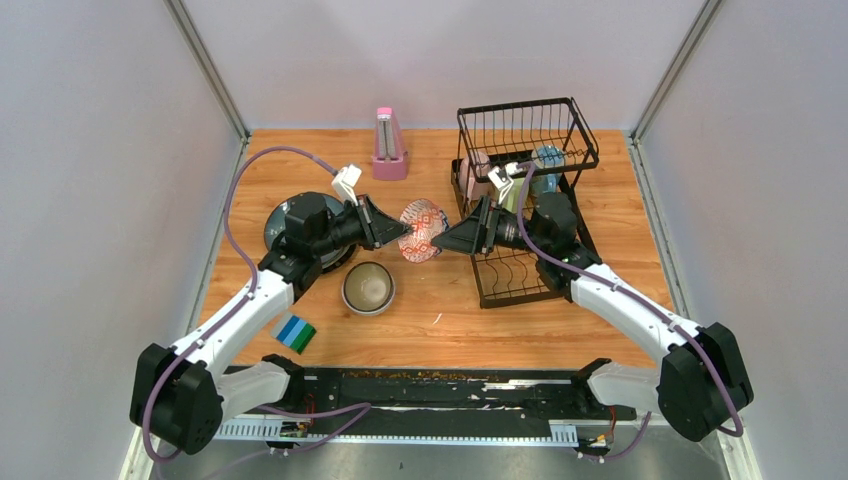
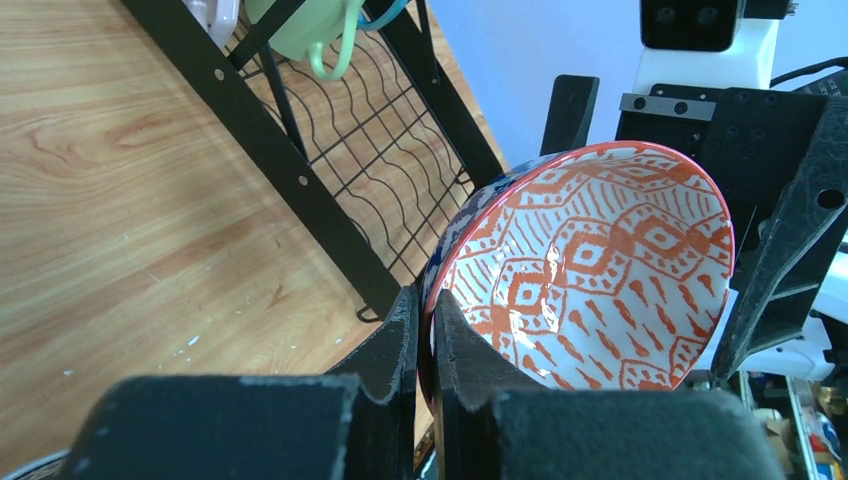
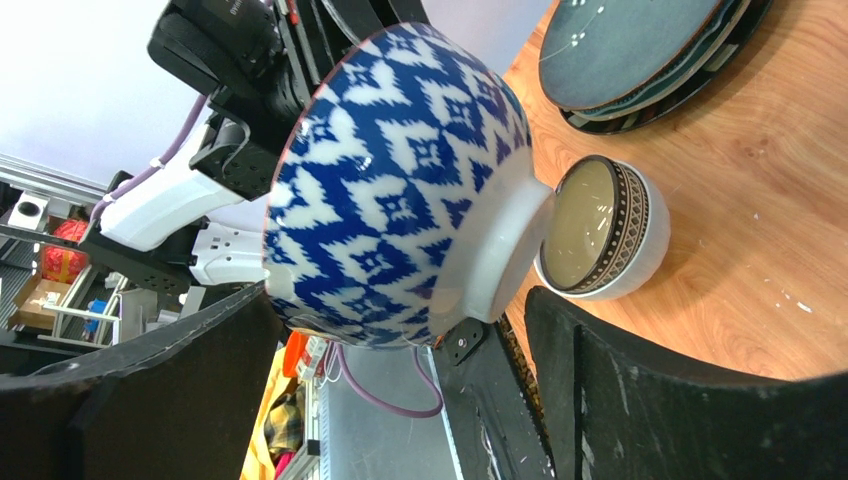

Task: Load the mixed dishes into the dish rack
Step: Turn the bowl upside down on the dish rack.

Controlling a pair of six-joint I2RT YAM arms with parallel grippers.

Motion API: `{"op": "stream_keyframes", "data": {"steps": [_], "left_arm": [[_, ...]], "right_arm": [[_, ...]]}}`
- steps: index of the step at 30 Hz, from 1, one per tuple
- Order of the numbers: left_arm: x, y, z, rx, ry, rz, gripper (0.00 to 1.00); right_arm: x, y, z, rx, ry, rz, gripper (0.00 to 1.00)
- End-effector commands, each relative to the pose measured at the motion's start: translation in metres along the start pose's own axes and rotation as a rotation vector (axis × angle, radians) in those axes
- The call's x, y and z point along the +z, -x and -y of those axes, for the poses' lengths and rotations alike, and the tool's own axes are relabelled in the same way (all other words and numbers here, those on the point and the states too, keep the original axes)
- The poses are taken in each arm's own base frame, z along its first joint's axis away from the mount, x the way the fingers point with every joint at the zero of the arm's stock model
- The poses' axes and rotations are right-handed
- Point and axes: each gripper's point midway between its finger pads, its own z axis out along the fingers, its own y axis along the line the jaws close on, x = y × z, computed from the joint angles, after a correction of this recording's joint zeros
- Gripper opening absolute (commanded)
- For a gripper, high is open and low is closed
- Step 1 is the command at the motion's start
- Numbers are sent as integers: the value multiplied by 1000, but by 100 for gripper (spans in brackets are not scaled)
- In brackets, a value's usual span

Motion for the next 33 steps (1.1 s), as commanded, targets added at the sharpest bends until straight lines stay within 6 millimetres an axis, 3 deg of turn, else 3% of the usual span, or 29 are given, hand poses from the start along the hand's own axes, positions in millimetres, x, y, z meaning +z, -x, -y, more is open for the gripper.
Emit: {"op": "stream_keyframes", "data": {"steps": [1, 5, 9, 15, 18, 20, 24, 28, 33], "left_arm": [[1, 14, 18, 23, -81, 40, 0], [2, 13, 21, 10, -109, 39, 0], [5, 11, 25, -11, -146, 21, 0], [10, 10, 28, -45, -198, -2, 0], [10, 11, 28, -48, -202, 0, 0], [10, 12, 28, -46, -202, 5, 0], [7, 18, 32, -45, -233, 12, 0], [3, 25, 40, -62, -290, 25, 0], [-2, 27, 53, -55, -359, 4, 0]], "right_arm": [[1, 20, -27, -108, 58, 48, 89], [1, 19, -31, -117, 73, 37, 76], [-1, 19, -37, -127, 95, 30, 71], [-6, 18, -55, -168, 140, 8, 81], [-10, 18, -61, -189, 141, 6, 92], [-12, 19, -62, -203, 132, 14, 95], [-20, 20, -66, -238, 114, 56, 96], [-28, 28, -52, -227, 43, 145, 97], [-39, 31, -49, -210, 75, 177, 95]]}}
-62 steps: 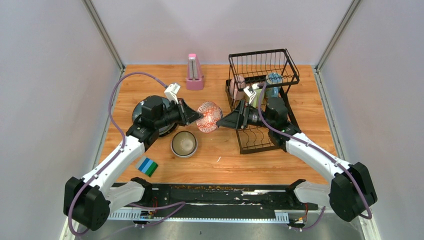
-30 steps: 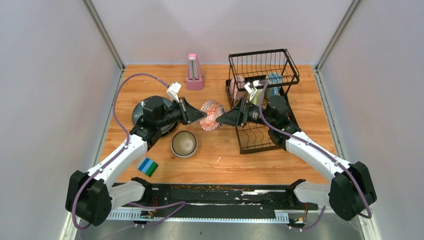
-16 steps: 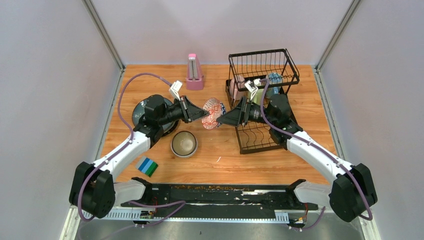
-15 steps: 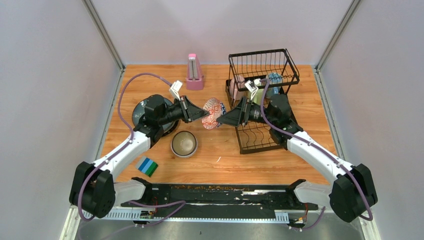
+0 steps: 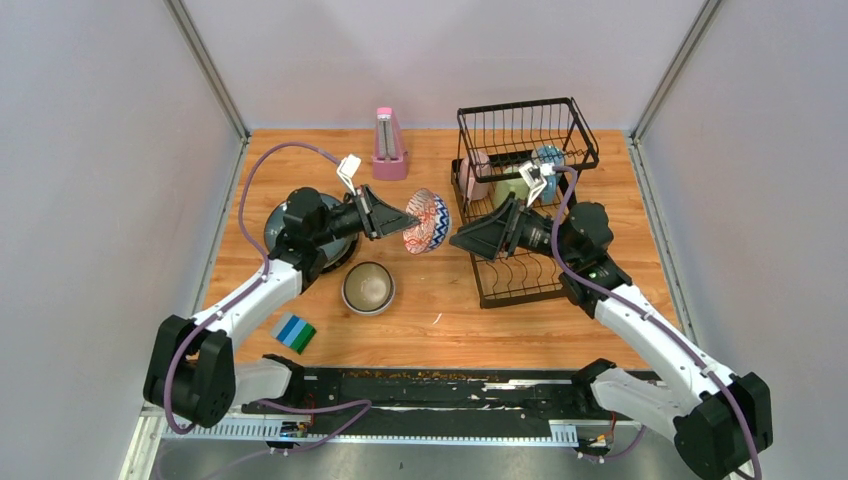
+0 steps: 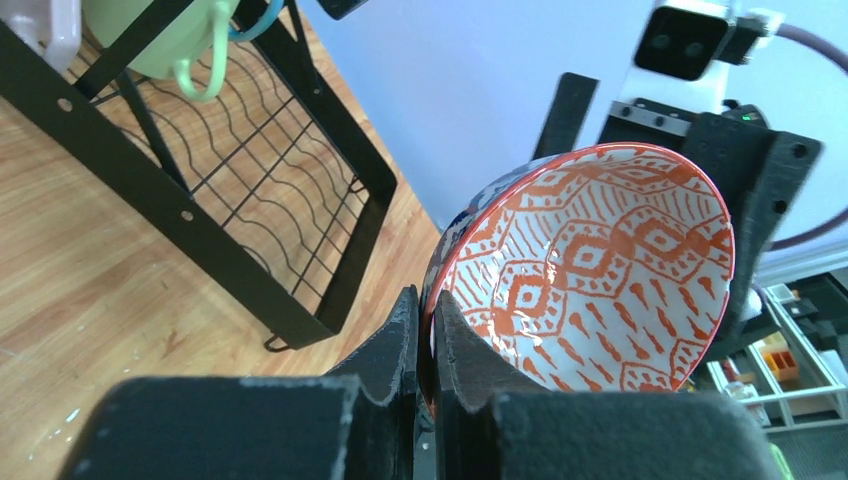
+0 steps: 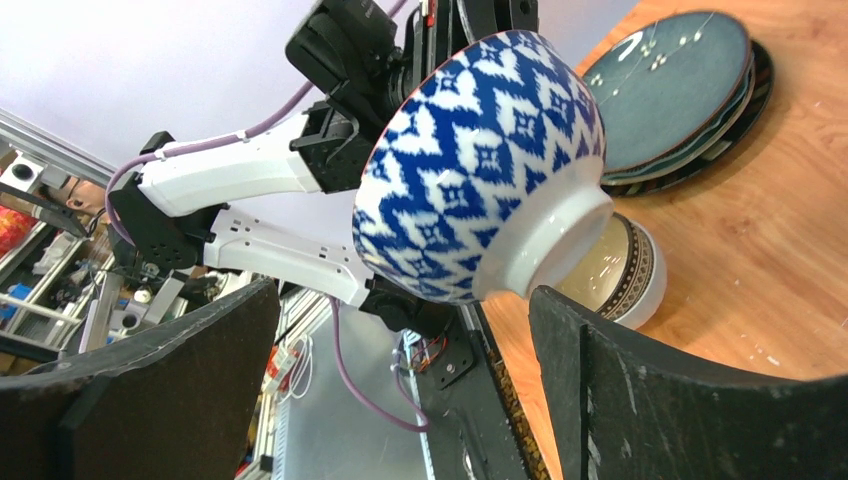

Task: Load the mixed dishes into the dish rack
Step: Turn the bowl upside down on the dish rack.

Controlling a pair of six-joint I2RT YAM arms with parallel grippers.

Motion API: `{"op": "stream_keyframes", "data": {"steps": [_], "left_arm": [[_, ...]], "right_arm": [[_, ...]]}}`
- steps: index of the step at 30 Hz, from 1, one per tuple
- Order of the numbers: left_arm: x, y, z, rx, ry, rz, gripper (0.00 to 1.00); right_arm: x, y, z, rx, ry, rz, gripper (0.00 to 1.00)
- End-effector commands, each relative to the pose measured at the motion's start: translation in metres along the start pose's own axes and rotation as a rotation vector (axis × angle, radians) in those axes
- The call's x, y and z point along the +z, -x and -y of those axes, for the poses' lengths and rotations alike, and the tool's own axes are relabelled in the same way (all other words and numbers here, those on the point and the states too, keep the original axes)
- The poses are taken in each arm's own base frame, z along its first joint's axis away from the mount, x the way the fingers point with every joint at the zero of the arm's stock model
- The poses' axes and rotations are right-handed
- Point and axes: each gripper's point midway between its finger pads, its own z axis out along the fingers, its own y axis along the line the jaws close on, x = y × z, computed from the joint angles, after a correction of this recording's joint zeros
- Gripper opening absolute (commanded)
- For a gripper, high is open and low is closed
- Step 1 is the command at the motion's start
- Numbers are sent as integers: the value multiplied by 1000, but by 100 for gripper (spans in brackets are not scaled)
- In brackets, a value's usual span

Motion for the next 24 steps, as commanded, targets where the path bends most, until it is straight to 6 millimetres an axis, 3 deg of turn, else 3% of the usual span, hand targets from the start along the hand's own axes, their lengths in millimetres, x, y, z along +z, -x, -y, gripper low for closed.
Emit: {"op": "stream_keyframes", "data": {"steps": [1, 12, 24], "left_arm": [[-3, 13, 37, 69, -151, 13, 0], [-9, 17, 77, 90, -352, 5, 0], [-10, 14, 76, 73, -364, -2, 0]], "right_arm": [[-6, 10, 1, -11, 29, 53, 95], [-3, 7, -23, 49, 260, -6, 81], [4, 16, -27, 71, 306, 1, 84]]}}
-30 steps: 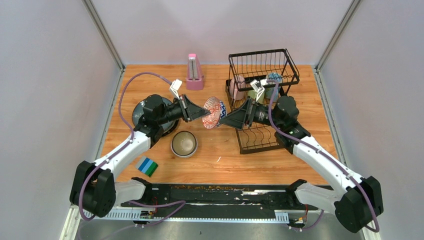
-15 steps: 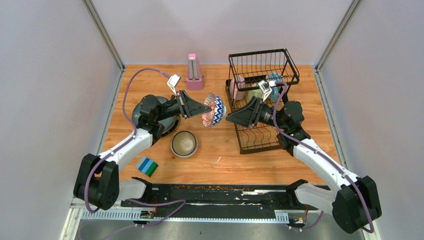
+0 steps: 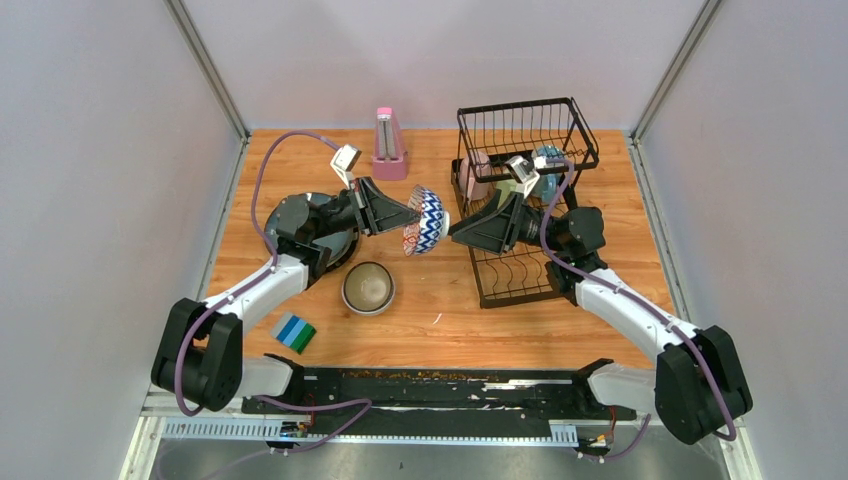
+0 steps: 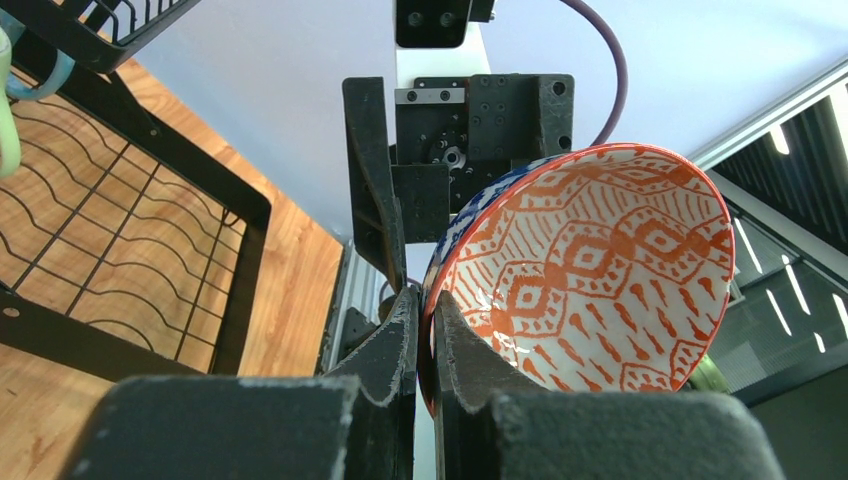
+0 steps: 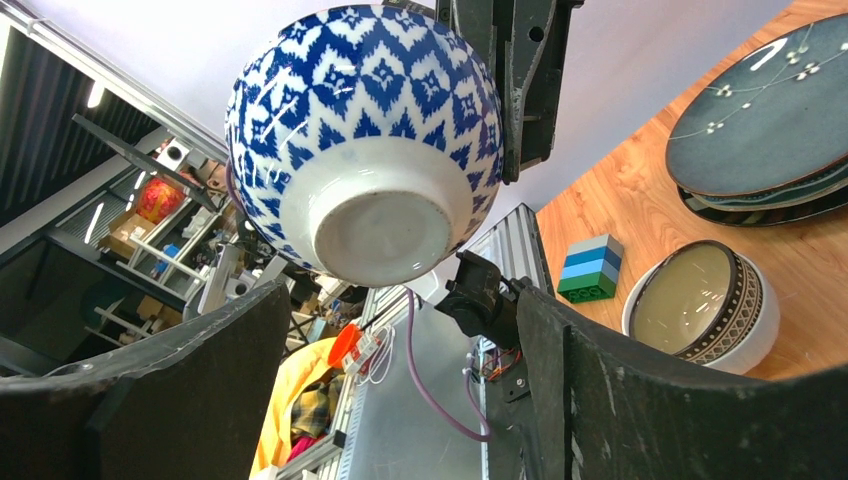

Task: Load the mixed dishes into the dish rack
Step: Turn the bowl upside down on the dish rack.

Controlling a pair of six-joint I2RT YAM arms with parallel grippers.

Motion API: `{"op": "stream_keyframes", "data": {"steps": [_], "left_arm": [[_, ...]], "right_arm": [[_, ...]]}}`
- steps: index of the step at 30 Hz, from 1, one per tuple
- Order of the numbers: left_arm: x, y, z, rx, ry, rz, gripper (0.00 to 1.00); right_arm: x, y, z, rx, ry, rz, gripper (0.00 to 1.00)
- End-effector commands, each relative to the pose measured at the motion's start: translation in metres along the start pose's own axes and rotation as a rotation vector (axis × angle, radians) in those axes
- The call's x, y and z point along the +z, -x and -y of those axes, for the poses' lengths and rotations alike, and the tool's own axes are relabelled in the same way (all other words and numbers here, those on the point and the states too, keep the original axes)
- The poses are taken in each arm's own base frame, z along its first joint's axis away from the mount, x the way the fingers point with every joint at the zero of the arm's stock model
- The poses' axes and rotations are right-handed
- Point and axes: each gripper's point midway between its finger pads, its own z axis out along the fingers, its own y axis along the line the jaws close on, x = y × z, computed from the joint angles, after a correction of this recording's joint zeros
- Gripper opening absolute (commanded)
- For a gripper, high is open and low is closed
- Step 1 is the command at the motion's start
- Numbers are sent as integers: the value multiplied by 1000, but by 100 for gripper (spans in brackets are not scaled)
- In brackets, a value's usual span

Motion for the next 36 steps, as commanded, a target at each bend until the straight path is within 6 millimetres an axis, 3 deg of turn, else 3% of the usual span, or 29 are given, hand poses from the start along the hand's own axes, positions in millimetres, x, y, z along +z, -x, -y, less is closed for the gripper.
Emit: {"op": "stream_keyframes", "data": {"steps": [1, 7, 14, 28, 36], "left_arm": [[-1, 5, 12, 45, -41, 20, 0], [-1, 5, 10, 42, -37, 22, 0], [-2, 5, 5, 35, -24, 37, 0], [-1, 7, -1, 24, -10, 58, 0], [-1, 7, -3, 18, -9, 61, 0]], "right_arm": [[4, 11, -19, -49, 72, 9, 85], [8, 16, -17, -49, 75, 21, 90], [16, 18, -19, -51, 96, 14, 87], [25, 13, -20, -25, 152, -6, 72], [26, 14, -20, -17, 168, -2, 56]]}}
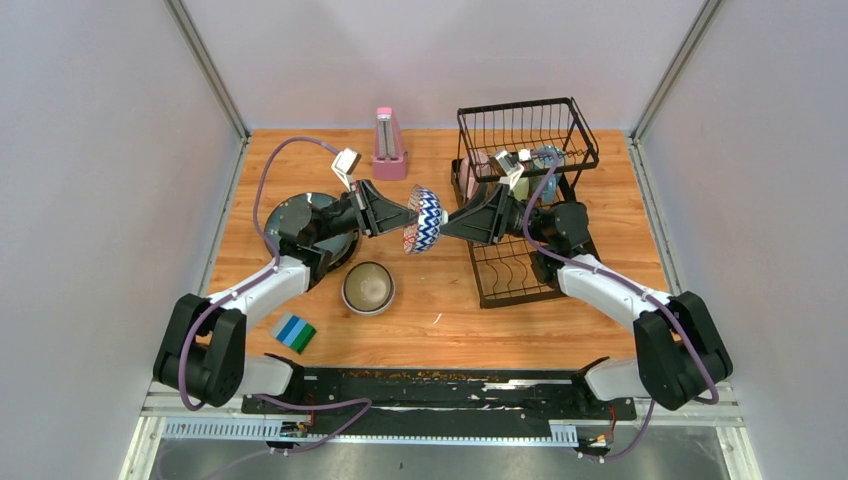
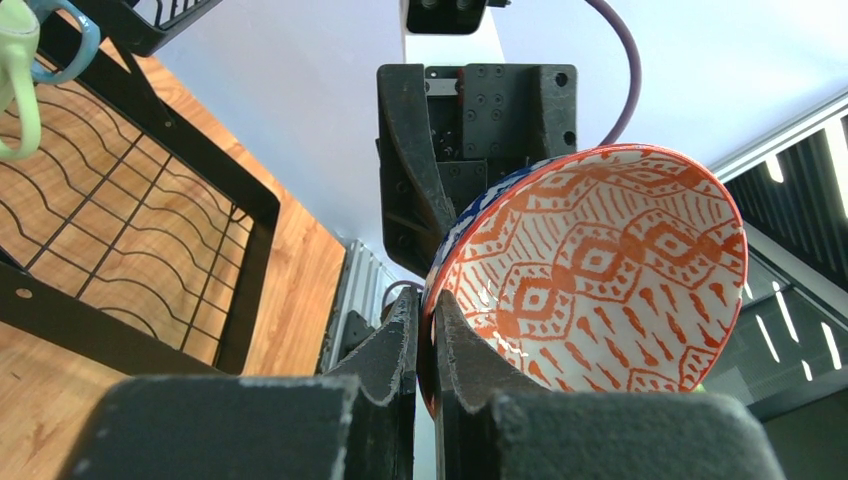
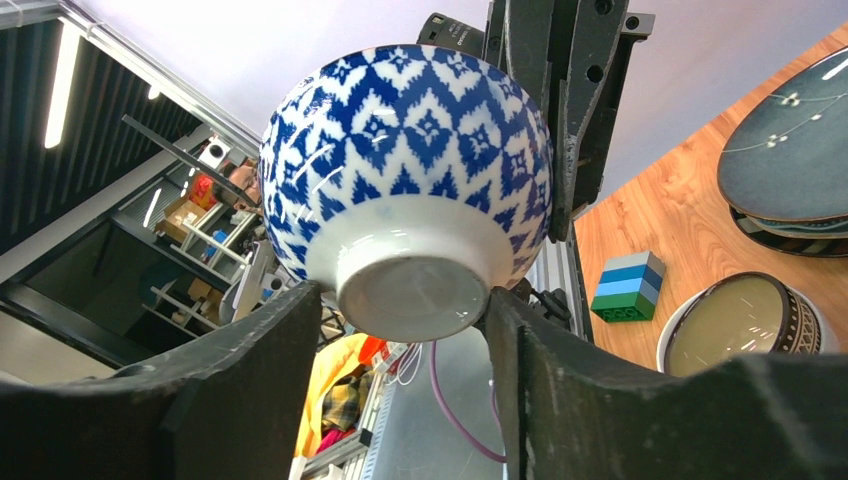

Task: Load the mixed dishes into the dish rack
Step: Turn the bowl upside down on the dish rack.

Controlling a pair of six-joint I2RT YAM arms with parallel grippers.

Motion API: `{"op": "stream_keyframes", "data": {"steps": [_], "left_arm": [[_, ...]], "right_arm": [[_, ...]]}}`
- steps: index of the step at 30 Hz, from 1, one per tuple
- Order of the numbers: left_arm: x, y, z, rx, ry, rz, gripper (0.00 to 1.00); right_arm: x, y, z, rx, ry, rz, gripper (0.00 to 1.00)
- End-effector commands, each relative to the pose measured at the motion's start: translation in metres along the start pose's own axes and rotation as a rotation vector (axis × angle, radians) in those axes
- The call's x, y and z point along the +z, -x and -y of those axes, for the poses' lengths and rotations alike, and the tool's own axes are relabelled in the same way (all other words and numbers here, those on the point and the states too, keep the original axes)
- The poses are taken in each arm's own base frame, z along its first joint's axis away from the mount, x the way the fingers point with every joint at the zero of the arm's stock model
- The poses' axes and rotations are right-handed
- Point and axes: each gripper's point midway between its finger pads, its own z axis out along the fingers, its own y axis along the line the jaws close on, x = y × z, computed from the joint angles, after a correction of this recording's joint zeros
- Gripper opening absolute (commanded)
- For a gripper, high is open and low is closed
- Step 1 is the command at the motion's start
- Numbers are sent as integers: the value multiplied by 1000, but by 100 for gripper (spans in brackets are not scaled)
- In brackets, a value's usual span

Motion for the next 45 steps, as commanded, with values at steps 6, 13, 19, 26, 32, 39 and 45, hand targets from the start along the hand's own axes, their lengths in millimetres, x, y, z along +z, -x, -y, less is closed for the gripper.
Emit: {"op": "stream_keyframes", "data": {"steps": [6, 13, 19, 26, 32, 39, 45], "left_arm": [[1, 9, 10, 54, -37, 38, 0], [1, 8, 9, 51, -37, 32, 0], [0, 6, 9, 53, -38, 26, 0], [0, 7, 10, 54, -39, 29, 0], [0, 7, 10, 55, -39, 32, 0], [0, 7, 10, 53, -40, 29, 0], [0, 6, 8, 47, -36, 28, 0]], "right_arm": [[6, 10, -22, -72, 76, 15, 42], [6, 12, -21, -75, 68, 28, 17], [6, 12, -19, -67, 54, 37, 18], [7, 16, -17, -63, 34, 55, 62], [6, 16, -16, -55, 29, 57, 62], [6, 16, -16, -55, 33, 59, 44], [6, 16, -14, -50, 25, 60, 31]]}}
